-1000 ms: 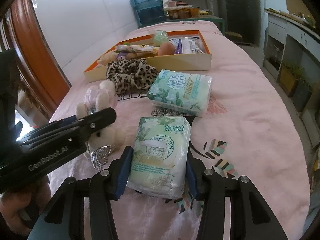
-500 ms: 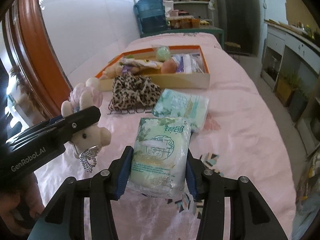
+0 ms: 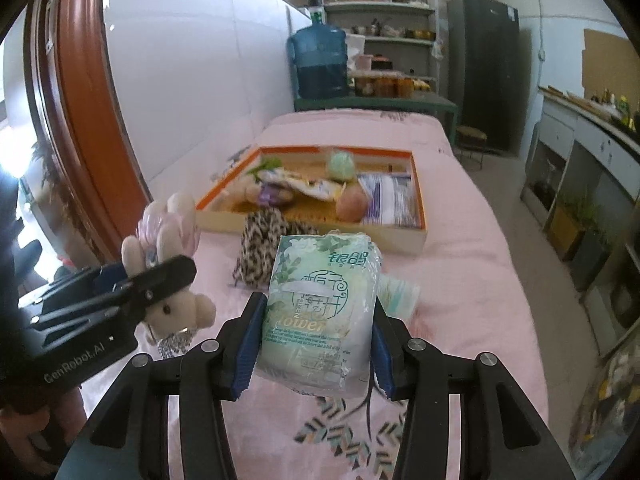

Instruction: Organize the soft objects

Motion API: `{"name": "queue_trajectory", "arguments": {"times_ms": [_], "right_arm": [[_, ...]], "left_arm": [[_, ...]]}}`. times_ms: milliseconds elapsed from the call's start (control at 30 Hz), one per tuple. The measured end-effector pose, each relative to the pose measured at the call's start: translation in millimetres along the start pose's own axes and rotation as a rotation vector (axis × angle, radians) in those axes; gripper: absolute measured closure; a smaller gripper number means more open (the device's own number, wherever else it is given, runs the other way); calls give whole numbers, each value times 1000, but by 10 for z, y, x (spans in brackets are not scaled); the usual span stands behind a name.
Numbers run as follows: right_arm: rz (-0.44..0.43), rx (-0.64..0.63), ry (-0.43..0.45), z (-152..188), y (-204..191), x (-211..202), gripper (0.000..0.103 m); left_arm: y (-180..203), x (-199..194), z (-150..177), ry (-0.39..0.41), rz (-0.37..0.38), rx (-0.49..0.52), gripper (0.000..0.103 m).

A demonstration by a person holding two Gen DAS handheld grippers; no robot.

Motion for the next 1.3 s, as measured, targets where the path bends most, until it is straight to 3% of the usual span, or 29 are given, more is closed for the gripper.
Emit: {"name": "queue_trajectory", "arguments": {"times_ms": [733, 1300], "right_arm": [[26, -17, 54, -731, 97, 44, 54], [1, -9, 51, -1398, 411, 334, 54]], "left_arm": [[-300, -45, -707, 81, -50, 24, 61], [-317, 395, -1275, 33, -11, 37, 61]]}}
Point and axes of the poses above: each gripper's, at about its wrist camera, not at the fingertips, and x roughly the way its jaws point, y to its right, z to its underside, the point moved 7 cm from there along x, roughly the way its jaws point, and after that the axes turned 15 degrees about -y, right-handed, at the moved point
